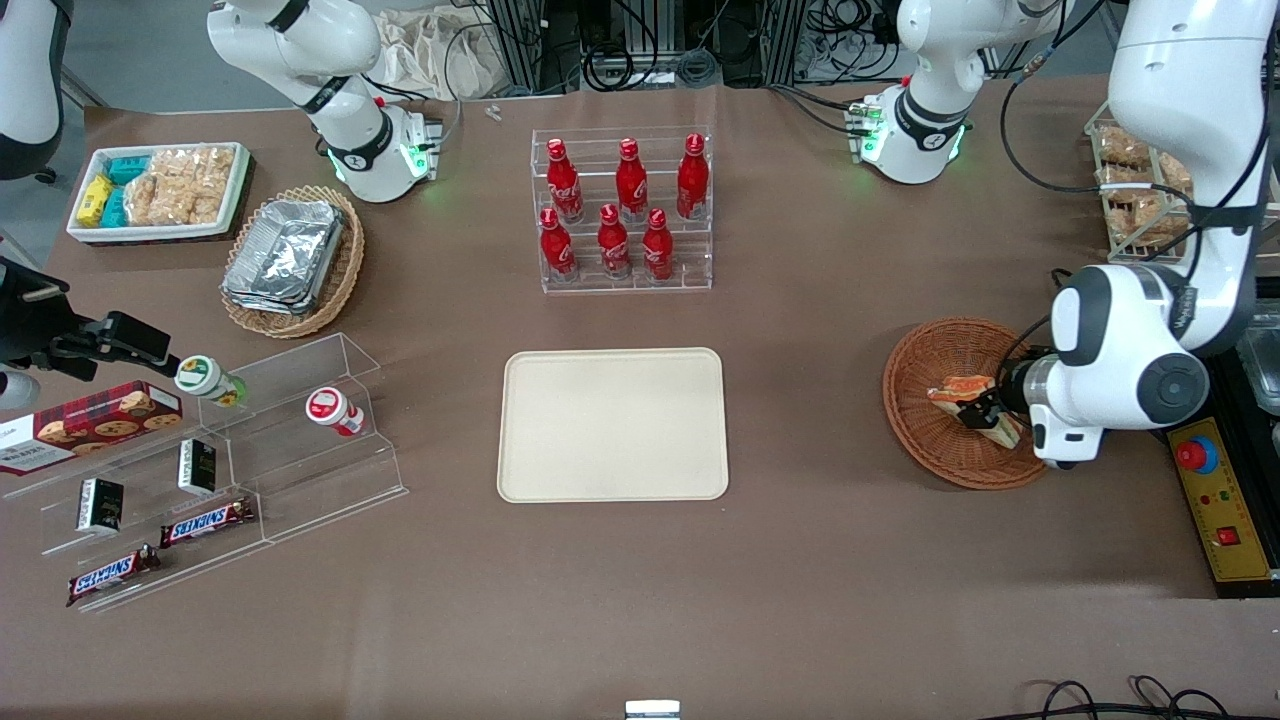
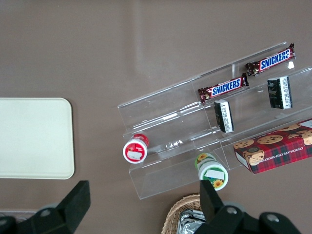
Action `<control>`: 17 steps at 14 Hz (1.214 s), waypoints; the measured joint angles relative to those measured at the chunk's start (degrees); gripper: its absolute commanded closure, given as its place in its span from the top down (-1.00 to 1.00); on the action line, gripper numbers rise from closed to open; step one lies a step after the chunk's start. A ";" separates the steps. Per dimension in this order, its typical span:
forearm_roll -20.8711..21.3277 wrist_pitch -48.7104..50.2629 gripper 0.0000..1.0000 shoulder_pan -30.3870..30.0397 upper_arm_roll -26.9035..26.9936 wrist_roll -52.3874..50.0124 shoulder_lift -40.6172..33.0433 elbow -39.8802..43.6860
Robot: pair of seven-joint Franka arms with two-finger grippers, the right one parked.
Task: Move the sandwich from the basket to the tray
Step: 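Close the left gripper on the sandwich and lift it from the basket, then carry the held sandwich with the left gripper over the cream tray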
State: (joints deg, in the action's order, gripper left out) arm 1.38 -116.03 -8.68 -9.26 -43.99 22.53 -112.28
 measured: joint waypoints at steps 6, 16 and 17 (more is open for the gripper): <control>-0.02 -6.22 -1.00 -0.09 0.89 -1.84 0.55 -1.37; -0.04 13.77 -1.00 1.92 -12.42 -1.64 -10.53 8.21; -0.04 13.43 -1.00 2.29 -15.95 -1.54 -10.99 8.45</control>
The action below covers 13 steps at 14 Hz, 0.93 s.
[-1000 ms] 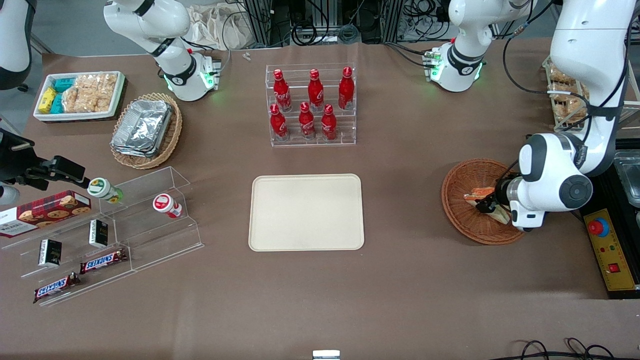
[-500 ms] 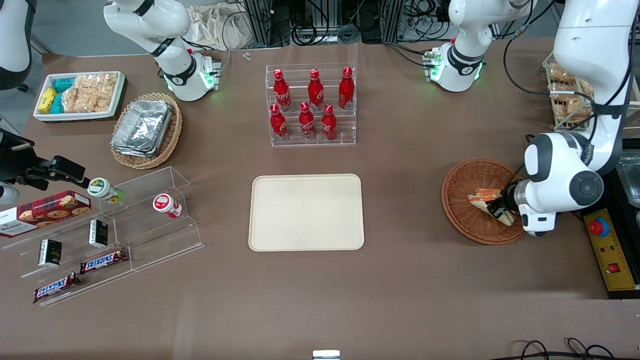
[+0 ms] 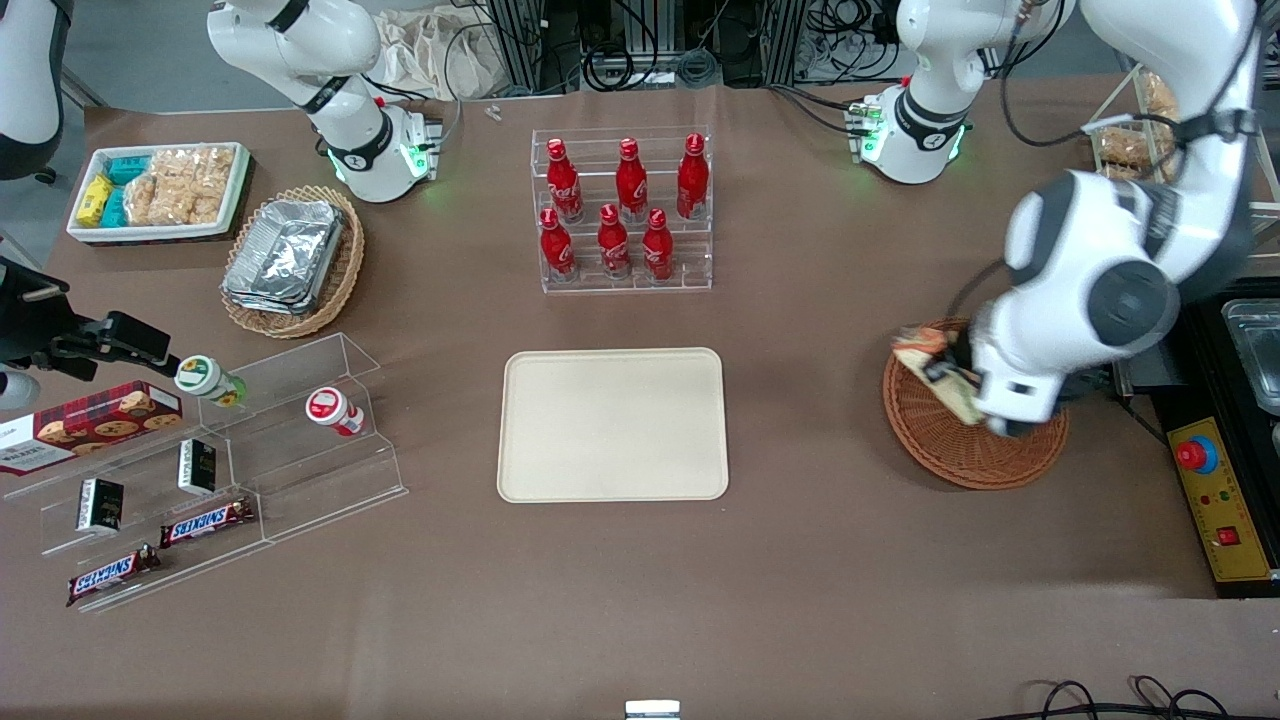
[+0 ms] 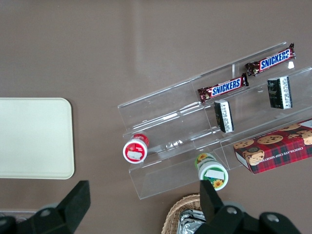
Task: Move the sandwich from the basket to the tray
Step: 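Carry the held sandwich with the left gripper over the cream tray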
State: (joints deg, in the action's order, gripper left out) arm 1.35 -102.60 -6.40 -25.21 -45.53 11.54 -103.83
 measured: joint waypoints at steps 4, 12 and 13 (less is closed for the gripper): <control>0.02 -9.58 -1.00 3.44 -9.18 0.18 2.04 0.02; 8.44 -31.48 -1.00 13.02 -9.26 -0.78 16.73 -0.67; 10.10 -31.64 -1.00 13.02 -9.23 -0.76 18.63 -0.63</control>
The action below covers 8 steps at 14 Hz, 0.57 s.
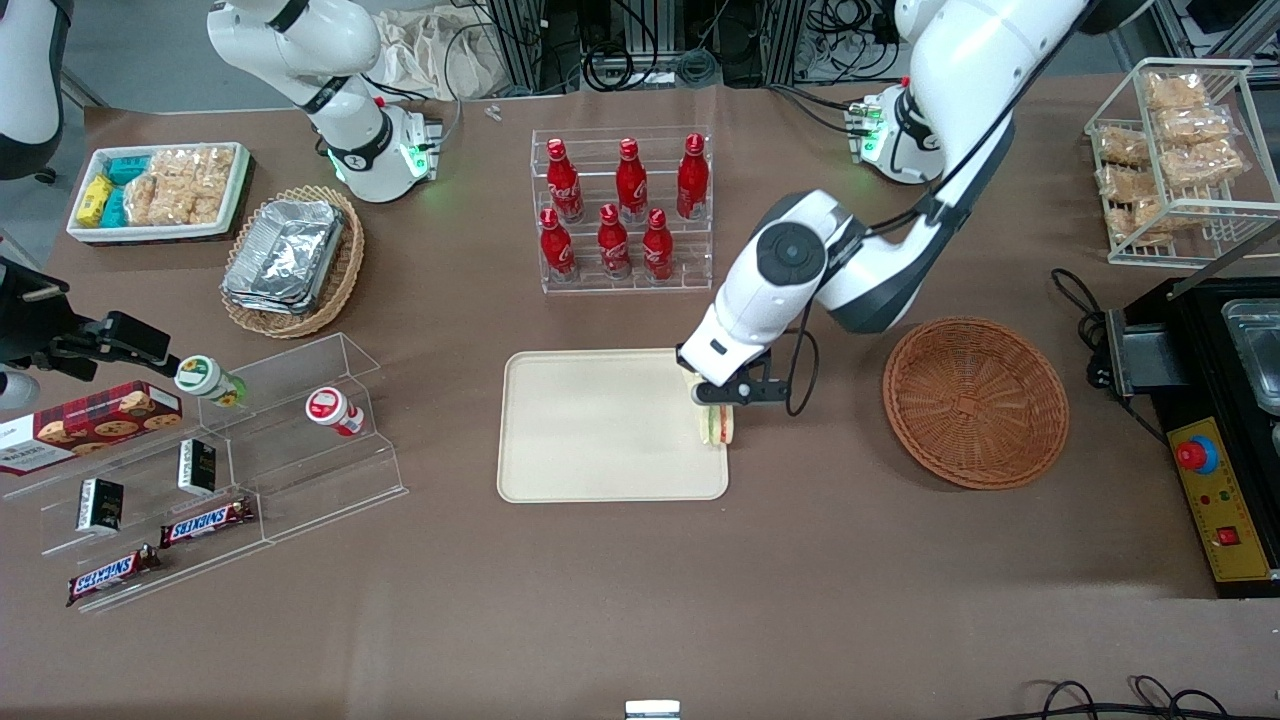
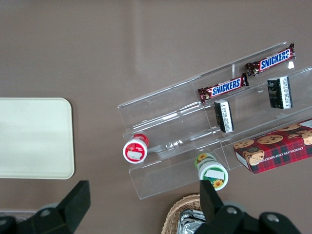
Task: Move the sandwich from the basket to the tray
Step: 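Carry the held sandwich with the left gripper over the cream tray, then lower the sandwich onto the tray and open the left gripper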
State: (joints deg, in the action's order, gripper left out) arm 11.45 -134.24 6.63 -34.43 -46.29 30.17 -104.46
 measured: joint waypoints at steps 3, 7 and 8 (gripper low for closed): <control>5.29 -0.59 0.00 0.51 0.00 0.05 4.57 0.54; 7.48 -1.02 1.00 0.85 0.00 0.02 7.09 2.58; 7.50 -1.02 1.00 0.85 -0.01 0.02 7.09 3.12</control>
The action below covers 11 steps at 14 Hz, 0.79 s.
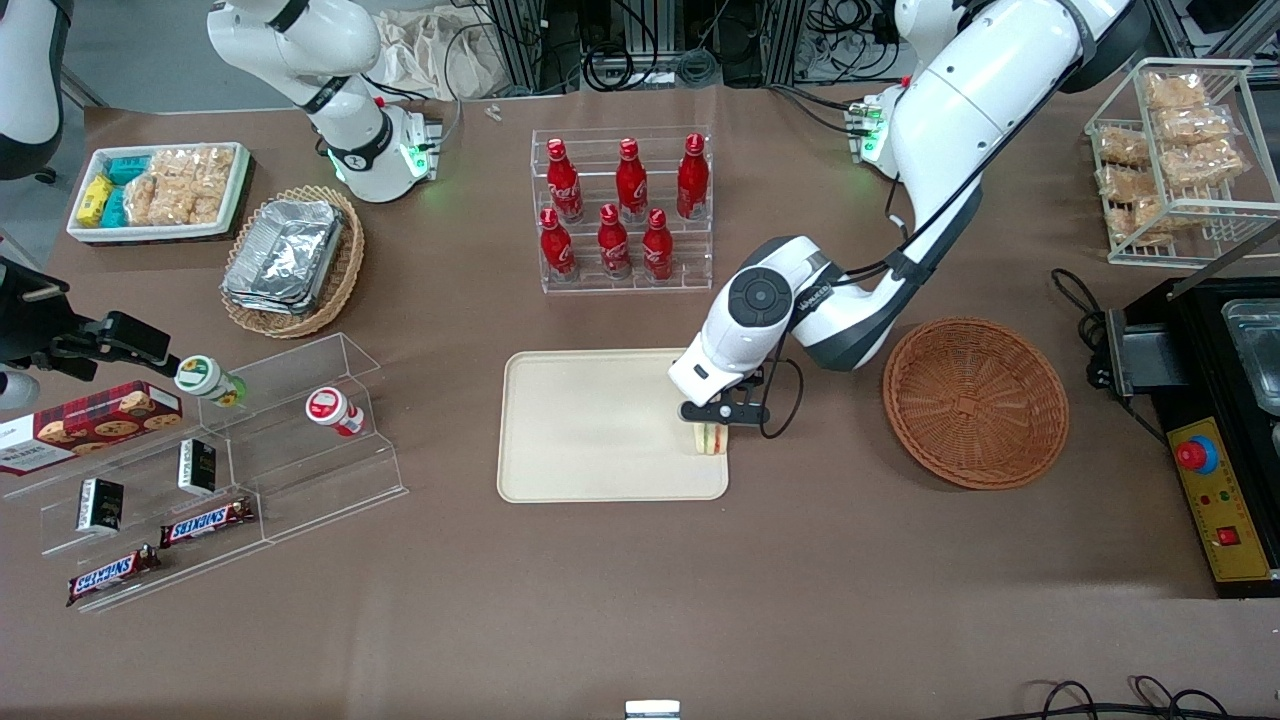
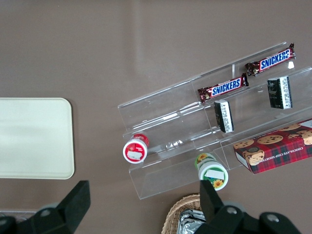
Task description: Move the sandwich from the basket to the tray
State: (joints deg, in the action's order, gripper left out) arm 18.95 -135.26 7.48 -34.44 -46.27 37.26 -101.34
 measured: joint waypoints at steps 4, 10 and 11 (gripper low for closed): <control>0.01 -0.02 1.00 -0.02 0.00 -2.12 -0.30 1.64; -2.82 15.04 1.00 -3.06 0.01 -8.04 -15.14 3.43; -4.87 18.06 1.00 -4.70 0.02 -6.71 -18.29 3.43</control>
State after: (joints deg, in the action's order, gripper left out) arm 14.08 -117.20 2.78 -34.43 -52.98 18.97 -97.91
